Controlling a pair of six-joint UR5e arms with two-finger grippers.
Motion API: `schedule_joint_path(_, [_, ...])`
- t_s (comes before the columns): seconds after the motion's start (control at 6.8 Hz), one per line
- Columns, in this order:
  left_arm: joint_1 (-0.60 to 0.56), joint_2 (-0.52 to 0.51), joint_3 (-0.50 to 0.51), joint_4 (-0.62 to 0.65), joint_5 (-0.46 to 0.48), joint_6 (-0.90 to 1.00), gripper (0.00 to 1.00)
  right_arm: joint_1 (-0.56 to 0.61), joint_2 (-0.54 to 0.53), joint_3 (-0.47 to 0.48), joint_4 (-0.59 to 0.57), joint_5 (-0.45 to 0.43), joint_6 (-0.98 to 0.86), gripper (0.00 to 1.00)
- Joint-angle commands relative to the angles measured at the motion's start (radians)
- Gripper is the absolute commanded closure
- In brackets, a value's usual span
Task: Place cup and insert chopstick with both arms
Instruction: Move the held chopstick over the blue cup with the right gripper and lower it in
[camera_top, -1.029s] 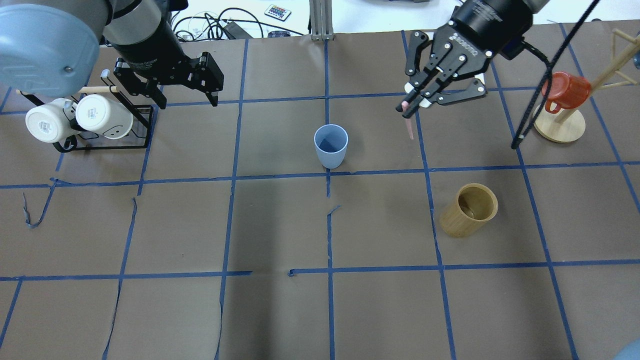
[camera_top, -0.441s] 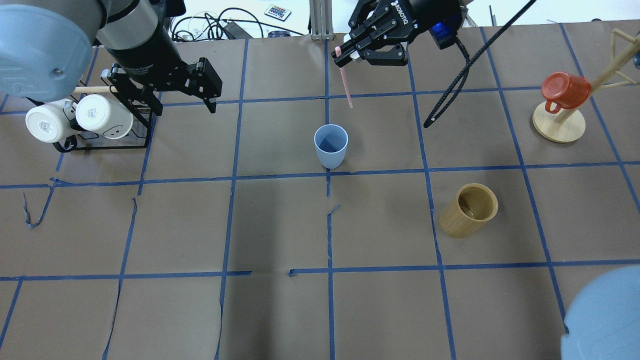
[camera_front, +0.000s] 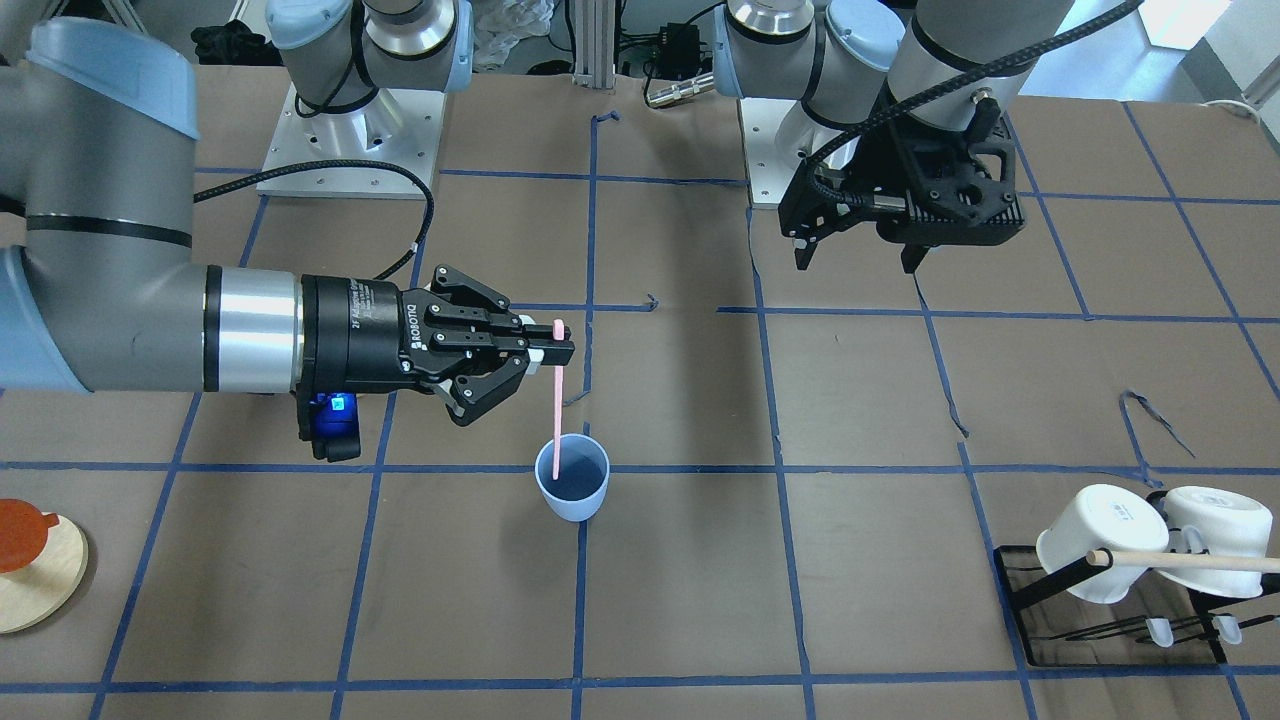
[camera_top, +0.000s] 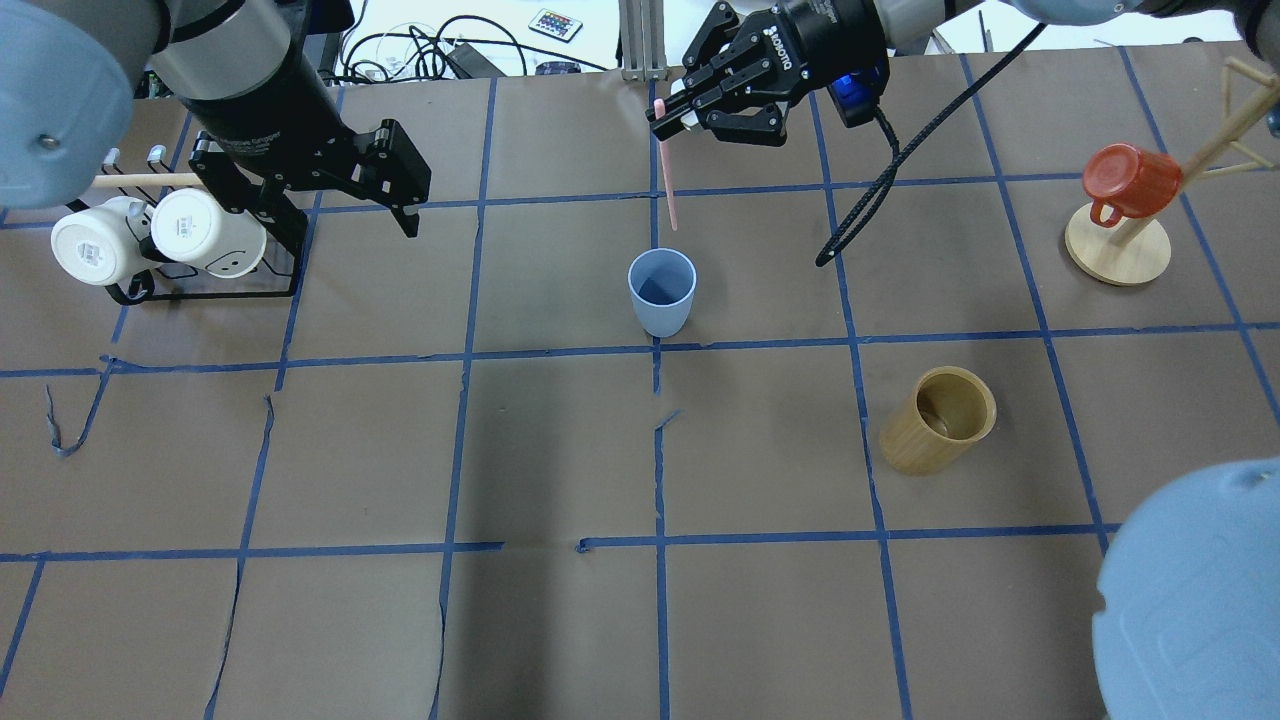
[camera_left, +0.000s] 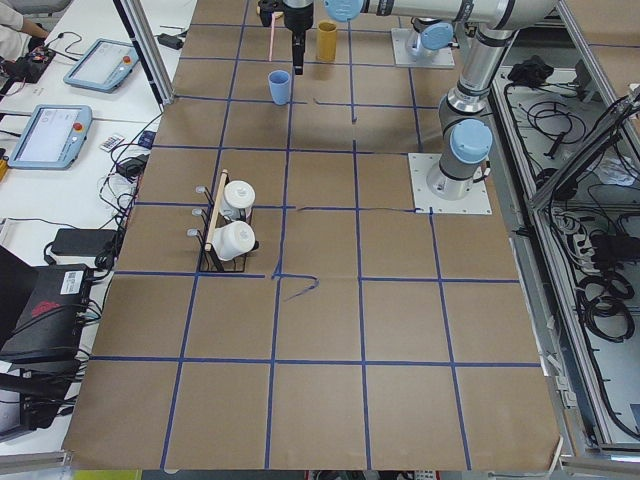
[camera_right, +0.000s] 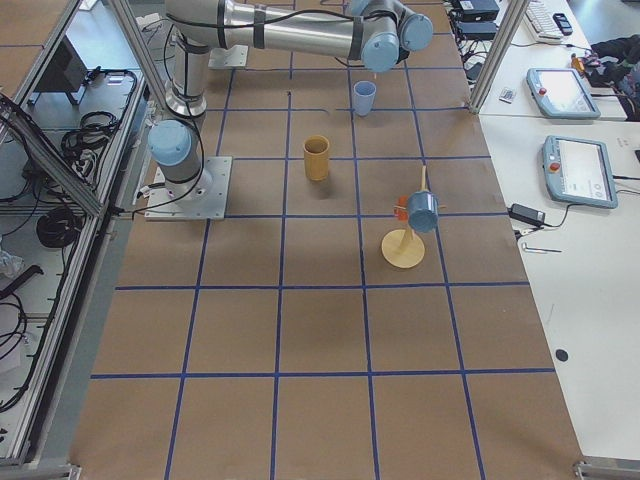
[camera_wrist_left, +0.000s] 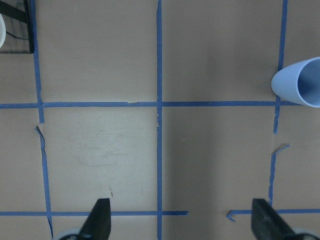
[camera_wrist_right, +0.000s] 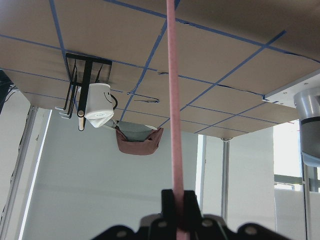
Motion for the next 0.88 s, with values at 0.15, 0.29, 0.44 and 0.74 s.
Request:
schedule_joint_path(0.15, [-0.001, 0.023, 0.001, 0.003, 0.011, 0.000, 0.00, 0.000, 0.009, 0.098, -0.090, 0.014, 0.001, 1.00])
schedule_joint_path(0.29, [-0.004, 0.029, -0.004, 0.003, 0.018, 0.000, 0.00, 0.000, 0.009, 0.109, -0.092, 0.015, 0.002, 1.00])
schedule_joint_path(0.44, [-0.001, 0.029, -0.005, 0.006, 0.015, 0.000, 0.00, 0.000, 0.008, 0.109, -0.083, 0.015, 0.013, 1.00])
schedule_joint_path(0.74, [-0.003, 0.029, -0.005, 0.006, 0.004, 0.000, 0.00, 0.000, 0.009, 0.114, -0.083, 0.014, 0.022, 1.00])
